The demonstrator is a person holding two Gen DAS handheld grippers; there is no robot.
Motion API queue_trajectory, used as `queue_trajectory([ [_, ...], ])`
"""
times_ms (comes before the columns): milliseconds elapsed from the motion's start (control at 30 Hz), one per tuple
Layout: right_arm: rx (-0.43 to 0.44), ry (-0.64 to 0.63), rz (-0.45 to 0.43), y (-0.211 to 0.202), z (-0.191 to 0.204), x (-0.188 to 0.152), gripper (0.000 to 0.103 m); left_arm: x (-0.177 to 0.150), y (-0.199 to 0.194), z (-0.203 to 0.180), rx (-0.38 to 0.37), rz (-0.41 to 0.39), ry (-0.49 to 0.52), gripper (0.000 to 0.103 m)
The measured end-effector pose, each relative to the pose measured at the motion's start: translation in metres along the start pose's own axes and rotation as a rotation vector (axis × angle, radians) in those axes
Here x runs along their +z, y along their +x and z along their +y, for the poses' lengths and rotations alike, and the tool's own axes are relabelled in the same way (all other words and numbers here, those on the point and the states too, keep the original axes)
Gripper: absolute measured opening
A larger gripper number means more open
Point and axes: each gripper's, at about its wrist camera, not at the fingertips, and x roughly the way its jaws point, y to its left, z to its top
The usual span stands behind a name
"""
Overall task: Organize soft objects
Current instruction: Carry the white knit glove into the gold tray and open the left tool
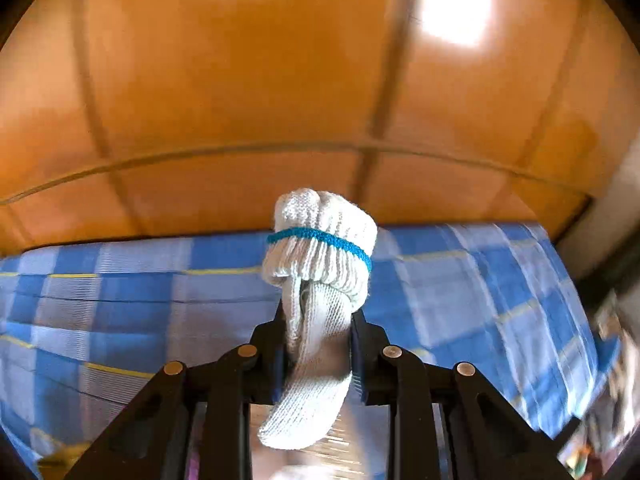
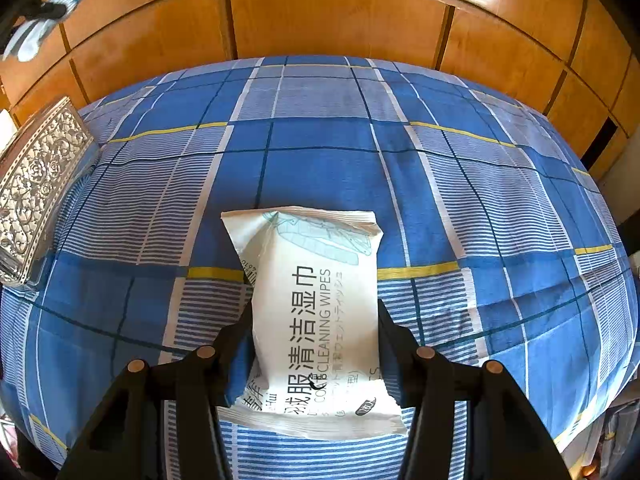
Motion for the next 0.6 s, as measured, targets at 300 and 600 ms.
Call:
queue_trajectory([
  [300,-0.011,0.001,-0.025,0.000,0.001,-0.002,0.055,-0.037,-0.035,0.171,0.236,-0.015,-0.209,0.025],
  [600,-0.033,0.004,-0.022,0.001,0.004,-0.002,0.055,-0.143,-0.077,0.262,0.307,-0.015,-0.364,0.025],
])
